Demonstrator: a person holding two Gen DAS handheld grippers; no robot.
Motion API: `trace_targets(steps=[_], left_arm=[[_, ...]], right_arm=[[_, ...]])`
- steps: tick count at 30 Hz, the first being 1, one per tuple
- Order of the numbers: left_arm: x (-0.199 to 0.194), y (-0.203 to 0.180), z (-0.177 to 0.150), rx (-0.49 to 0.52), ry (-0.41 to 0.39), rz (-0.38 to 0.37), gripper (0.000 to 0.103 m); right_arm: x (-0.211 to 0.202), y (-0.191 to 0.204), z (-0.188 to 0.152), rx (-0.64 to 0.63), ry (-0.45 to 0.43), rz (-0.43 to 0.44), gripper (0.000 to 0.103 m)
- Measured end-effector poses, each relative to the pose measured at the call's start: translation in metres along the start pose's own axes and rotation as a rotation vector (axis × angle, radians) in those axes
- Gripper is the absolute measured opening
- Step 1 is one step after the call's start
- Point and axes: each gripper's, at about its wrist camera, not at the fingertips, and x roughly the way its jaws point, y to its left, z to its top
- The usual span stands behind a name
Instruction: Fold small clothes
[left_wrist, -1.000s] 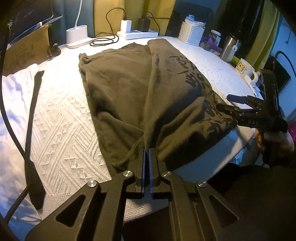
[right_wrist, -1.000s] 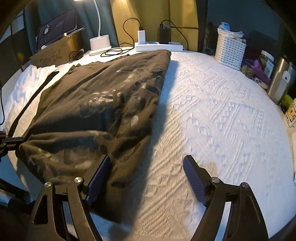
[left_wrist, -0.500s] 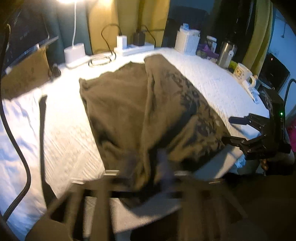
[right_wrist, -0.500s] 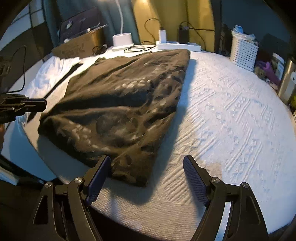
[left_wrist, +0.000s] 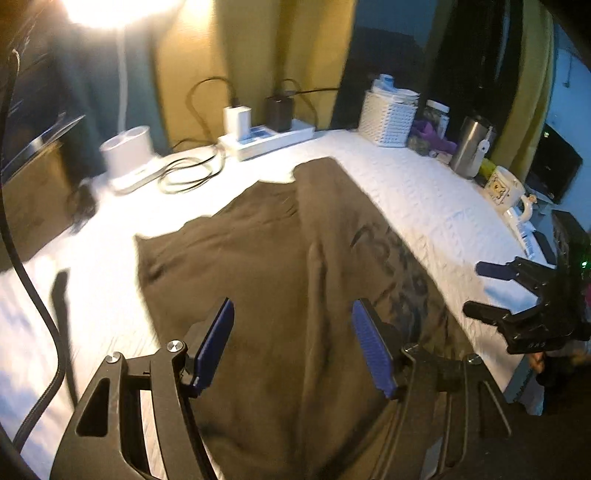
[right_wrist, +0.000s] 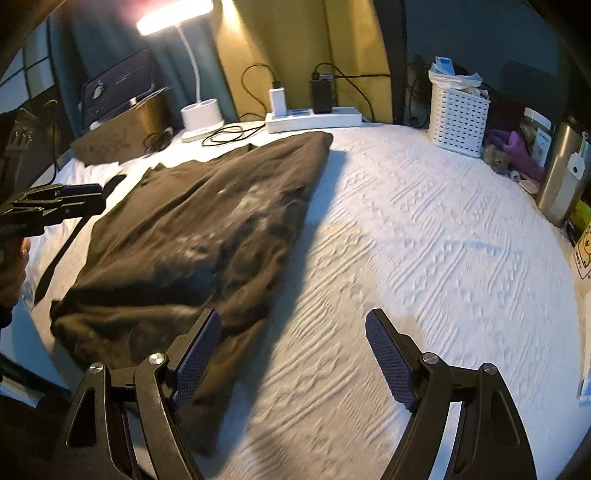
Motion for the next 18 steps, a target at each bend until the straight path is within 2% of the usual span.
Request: trace_targets(steps=[6,11,15,17,18], left_arm=[[0.046,-0.004,0.03,0.01,0.051,-0.073,0.067],[0.089,0.0,0.045,-0.044,0.124,-0.13,0.067],[0.108,0.006,0.052,-0.09,0.155,-0.18,0.066],[0.112,0.004,0.054,-0.085,0.153,-0.193,0.058],[0.113,0.002,0.055,-0.072,0.156,-0.201,0.049]], right_arm=[[0.018,-0.018,0.014,0.025,0.007,0.002,0.082],[0.031,-0.032,0.027,0.04,0.007,0.005,0.082],[0.04,-0.04,0.038,0.046,0.005,0.011,0.082],[0.043,-0.042,0.041,0.047,0.003,0.014,0.082],[0.044,-0.043,0.043,0.048,0.002,0.016,0.082]])
